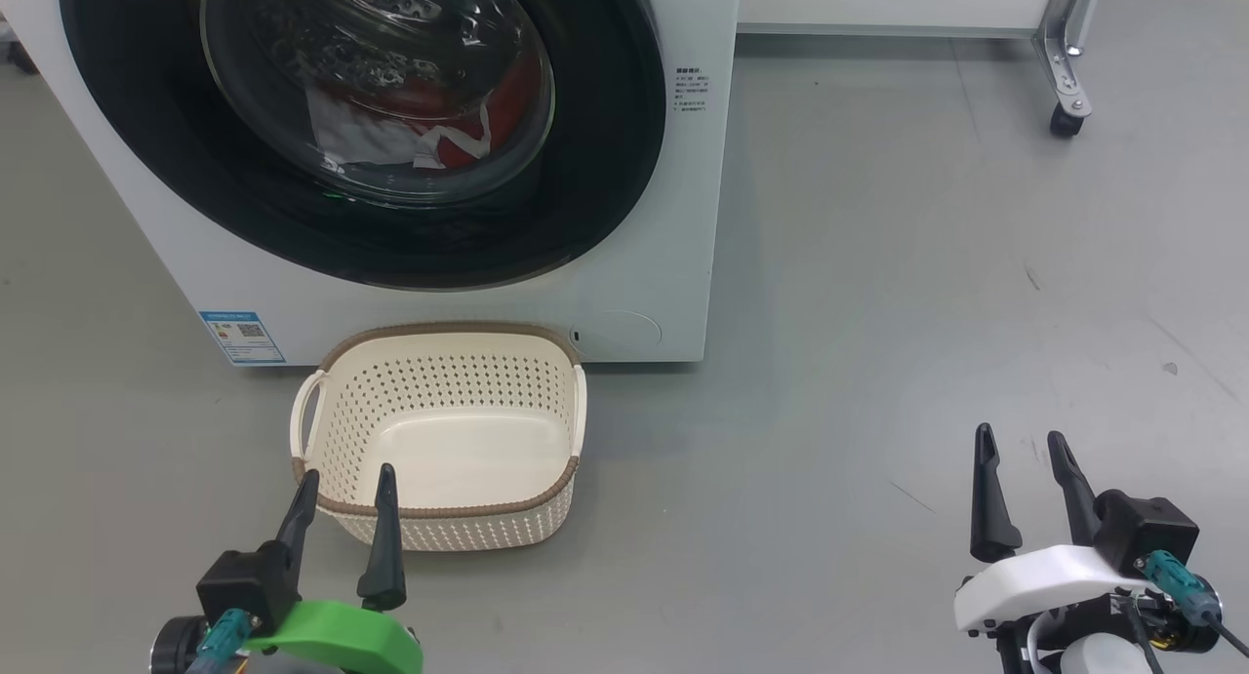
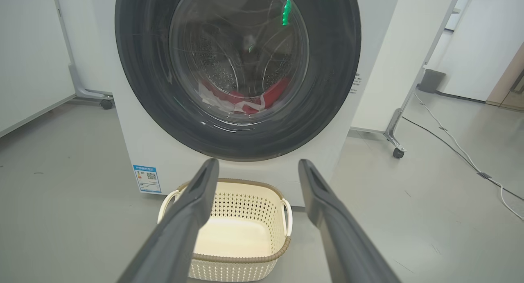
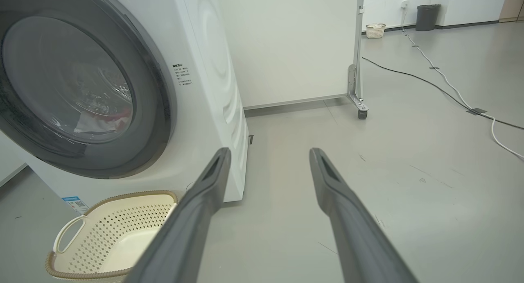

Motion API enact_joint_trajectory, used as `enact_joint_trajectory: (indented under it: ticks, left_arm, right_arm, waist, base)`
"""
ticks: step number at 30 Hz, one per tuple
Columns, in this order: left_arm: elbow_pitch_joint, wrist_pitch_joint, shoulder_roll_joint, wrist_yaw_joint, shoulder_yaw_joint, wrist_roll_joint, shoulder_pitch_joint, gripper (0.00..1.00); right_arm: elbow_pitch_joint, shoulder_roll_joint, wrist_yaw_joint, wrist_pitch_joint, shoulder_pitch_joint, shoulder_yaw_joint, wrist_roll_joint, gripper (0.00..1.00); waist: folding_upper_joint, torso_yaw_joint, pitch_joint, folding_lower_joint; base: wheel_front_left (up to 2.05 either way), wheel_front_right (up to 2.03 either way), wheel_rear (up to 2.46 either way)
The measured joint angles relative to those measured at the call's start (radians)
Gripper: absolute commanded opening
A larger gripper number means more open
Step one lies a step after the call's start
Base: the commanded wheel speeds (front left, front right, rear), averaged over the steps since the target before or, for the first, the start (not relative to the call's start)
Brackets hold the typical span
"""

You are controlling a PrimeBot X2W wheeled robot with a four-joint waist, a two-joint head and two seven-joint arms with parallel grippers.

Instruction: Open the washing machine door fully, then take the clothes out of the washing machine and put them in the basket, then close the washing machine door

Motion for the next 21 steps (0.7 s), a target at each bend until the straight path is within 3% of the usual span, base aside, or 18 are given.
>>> enact_joint_trajectory:
  ticks: [21]
  left_arm:
    - [0.017, 0.000, 0.001, 0.017, -0.019, -0.002, -0.001, 1.00]
  right_arm:
    - [0.047, 0.000, 0.000, 0.000, -0.018, 0.019, -0.014, 1.00]
  waist:
    - [0.0000, 0.007, -0.008, 0.0000]
  base:
    - [0.00, 0.00, 0.00]
